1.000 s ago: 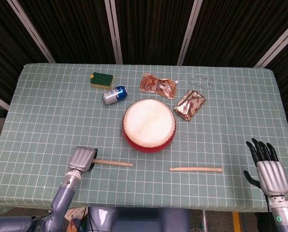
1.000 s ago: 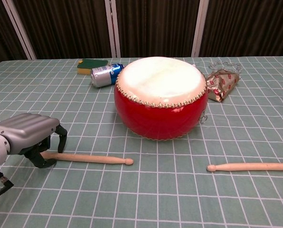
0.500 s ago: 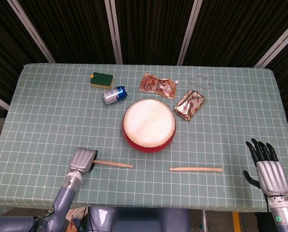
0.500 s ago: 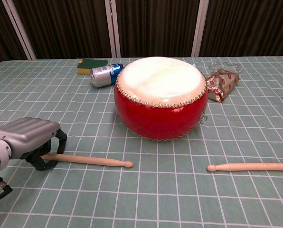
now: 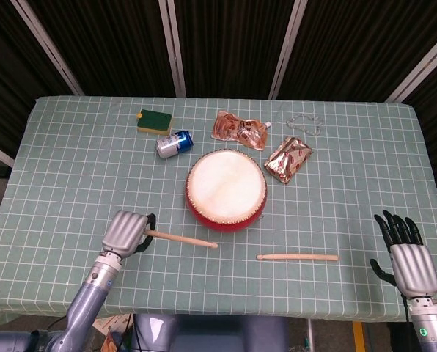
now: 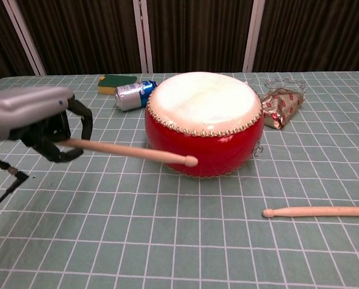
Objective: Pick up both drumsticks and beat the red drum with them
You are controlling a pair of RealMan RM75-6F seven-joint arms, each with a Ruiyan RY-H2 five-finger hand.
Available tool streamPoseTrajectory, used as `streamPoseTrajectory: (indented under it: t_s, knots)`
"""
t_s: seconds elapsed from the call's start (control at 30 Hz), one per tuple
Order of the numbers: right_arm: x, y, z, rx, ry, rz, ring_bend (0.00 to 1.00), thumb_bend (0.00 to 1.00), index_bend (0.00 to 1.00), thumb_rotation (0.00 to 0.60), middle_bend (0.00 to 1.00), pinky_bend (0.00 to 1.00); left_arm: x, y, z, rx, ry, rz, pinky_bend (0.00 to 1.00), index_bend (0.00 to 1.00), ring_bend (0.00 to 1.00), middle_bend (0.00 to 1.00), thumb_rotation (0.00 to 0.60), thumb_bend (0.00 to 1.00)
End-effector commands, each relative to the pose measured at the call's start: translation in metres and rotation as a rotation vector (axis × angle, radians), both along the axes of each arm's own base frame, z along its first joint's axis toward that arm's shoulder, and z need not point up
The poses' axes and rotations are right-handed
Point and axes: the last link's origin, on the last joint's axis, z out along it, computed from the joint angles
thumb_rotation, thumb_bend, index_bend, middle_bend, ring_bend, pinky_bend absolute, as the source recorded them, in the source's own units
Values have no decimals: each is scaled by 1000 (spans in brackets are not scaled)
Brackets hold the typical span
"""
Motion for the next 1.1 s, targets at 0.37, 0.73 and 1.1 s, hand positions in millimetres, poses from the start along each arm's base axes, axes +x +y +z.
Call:
streamPoseTrajectory:
  t_s: [0.37, 0.73, 1.1]
  knots:
    - [-1, 0, 0, 6, -6, -10, 4, 329, 0, 600, 2, 0, 41, 30, 76, 137, -88, -36, 1000, 790, 1000, 1000, 600, 584]
    - [15, 10, -19, 91, 42, 53, 980, 329, 368, 600, 956, 918, 26, 27, 111, 189, -100, -7, 1000, 790, 1000, 1000, 600, 584]
    - [38, 1, -58, 175, 83, 6, 1000, 329, 442, 600, 1000, 1000, 15, 25, 119, 184, -117, 9, 1000, 790, 1000, 1000, 600, 584]
